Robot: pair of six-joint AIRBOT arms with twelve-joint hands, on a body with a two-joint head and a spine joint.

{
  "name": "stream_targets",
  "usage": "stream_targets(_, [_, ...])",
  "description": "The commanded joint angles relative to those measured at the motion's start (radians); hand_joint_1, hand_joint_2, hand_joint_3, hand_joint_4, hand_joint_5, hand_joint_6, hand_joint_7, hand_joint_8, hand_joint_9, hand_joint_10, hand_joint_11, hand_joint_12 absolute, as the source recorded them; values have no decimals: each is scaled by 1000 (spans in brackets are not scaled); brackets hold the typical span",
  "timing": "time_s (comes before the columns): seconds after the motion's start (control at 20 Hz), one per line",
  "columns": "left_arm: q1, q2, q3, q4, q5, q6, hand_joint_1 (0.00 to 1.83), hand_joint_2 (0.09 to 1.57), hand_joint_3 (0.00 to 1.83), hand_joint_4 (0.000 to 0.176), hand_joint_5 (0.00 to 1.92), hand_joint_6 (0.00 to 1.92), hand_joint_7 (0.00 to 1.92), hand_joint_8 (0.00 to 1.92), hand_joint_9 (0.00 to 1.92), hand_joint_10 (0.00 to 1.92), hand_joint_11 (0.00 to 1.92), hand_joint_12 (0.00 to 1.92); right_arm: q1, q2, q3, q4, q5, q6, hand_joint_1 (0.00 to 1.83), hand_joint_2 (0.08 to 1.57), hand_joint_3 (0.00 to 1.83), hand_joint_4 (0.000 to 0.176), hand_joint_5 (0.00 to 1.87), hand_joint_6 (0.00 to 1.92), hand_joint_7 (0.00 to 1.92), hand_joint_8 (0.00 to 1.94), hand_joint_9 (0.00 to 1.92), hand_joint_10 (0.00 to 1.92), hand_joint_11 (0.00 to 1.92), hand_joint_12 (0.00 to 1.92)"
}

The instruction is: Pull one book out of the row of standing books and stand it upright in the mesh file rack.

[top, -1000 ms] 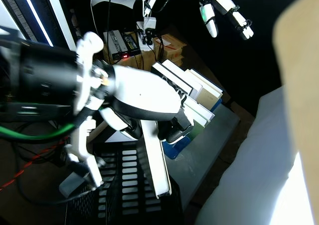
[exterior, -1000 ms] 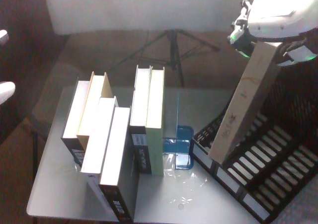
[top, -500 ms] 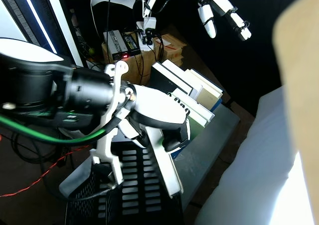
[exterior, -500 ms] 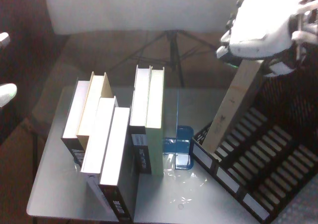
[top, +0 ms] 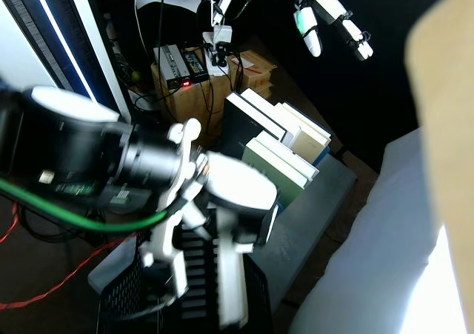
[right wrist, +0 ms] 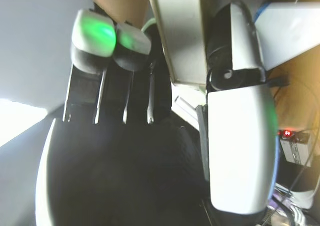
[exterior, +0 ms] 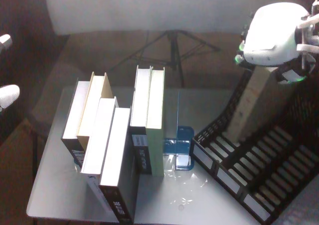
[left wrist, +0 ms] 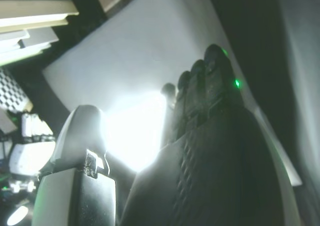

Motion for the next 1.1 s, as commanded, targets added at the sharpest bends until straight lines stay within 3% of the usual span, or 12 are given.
stream_targets(0.0, [1, 4, 8, -16, -126, -8, 527, 1389, 5, 44, 65, 2, 0, 0, 0, 0, 0, 0, 7, 18, 4, 4, -70, -8, 1245, 1169, 0, 0, 868, 950, 936, 1351, 970, 1514, 974, 1879])
stream_targets(0.05, [2, 3, 8, -16, -128, -8, 525, 1391, 6, 45, 63, 1, 0, 0, 0, 0, 0, 0, 4, 22, 7, 8, -71, -8, 1244, 1156, 0, 0, 891, 1067, 927, 1219, 1044, 1637, 1075, 1913])
stream_targets(0.15, [5, 3, 9, -16, -130, -10, 507, 1392, 6, 44, 58, 0, 0, 0, 0, 0, 0, 0, 2, 24, 16, 10, -71, -7, 1353, 1145, 0, 0, 891, 811, 948, 1172, 933, 1481, 914, 1857])
stream_targets(0.4, [5, -3, 15, -11, -133, -16, 512, 1393, 3, 55, 60, 1, 0, 0, 0, 0, 0, 0, 1, 24, 33, 15, -76, -7, 1370, 1149, 0, 0, 803, 1046, 960, 1037, 878, 1409, 774, 1751])
stream_targets(0.5, [5, -7, 18, -10, -134, -17, 486, 1397, 4, 55, 61, 1, 0, 0, 0, 0, 0, 0, 2, 24, 39, 21, -76, -7, 1259, 1189, 9, 0, 761, 1095, 914, 1335, 903, 1543, 821, 1896])
stream_targets(0.6, [5, -8, 19, -9, -136, -19, 466, 1397, 3, 64, 56, 0, 0, 0, 0, 0, 0, 0, 8, 23, 42, 20, -75, -7, 1370, 1154, 0, 0, 827, 930, 958, 1105, 898, 1481, 786, 1872])
stream_targets(0.65, [5, -10, 21, -8, -136, -21, 475, 1398, 3, 56, 59, 1, 0, 0, 0, 0, 0, 0, 12, 17, 44, 10, -75, -7, 1354, 1195, 8, 0, 695, 1167, 883, 1188, 796, 1541, 662, 1858])
stream_targets(0.7, [5, -11, 22, -8, -137, -22, 492, 1396, 1, 57, 61, 2, 0, 0, 0, 0, 0, 0, 15, 14, 45, -1, -75, -7, 1353, 1202, 7, 0, 710, 1100, 867, 1271, 790, 1604, 693, 1908])
stream_targets(0.8, [5, -13, 24, -7, -137, -25, 512, 1390, 0, 59, 65, 3, 0, 0, 0, 0, 0, 0, 17, 6, 52, -14, -75, -7, 1216, 1233, 12, 0, 744, 1132, 805, 1596, 1000, 1853, 959, 1920])
stream_targets(0.85, [5, -13, 25, -6, -138, -26, 502, 1391, 0, 59, 60, 1, 0, 0, 0, 0, 0, 0, 17, 3, 56, -19, -76, -7, 1123, 1221, 6, 0, 783, 1284, 1048, 1862, 1169, 1907, 1145, 1921])
stream_targets(0.9, [5, -15, 26, -6, -137, -26, 518, 1388, 0, 60, 61, 1, 0, 0, 0, 0, 0, 0, 17, 2, 61, -19, -76, -7, 1085, 1237, 14, 0, 757, 1379, 1181, 1925, 1296, 1918, 1287, 1921])
stream_targets(1.05, [5, -16, 27, -5, -135, -27, 526, 1388, 0, 56, 66, 3, 0, 0, 0, 0, 0, 0, 8, 2, 62, -12, -98, -7, 1103, 1212, 2, 0, 802, 1318, 1111, 1932, 1217, 1921, 1244, 1921])
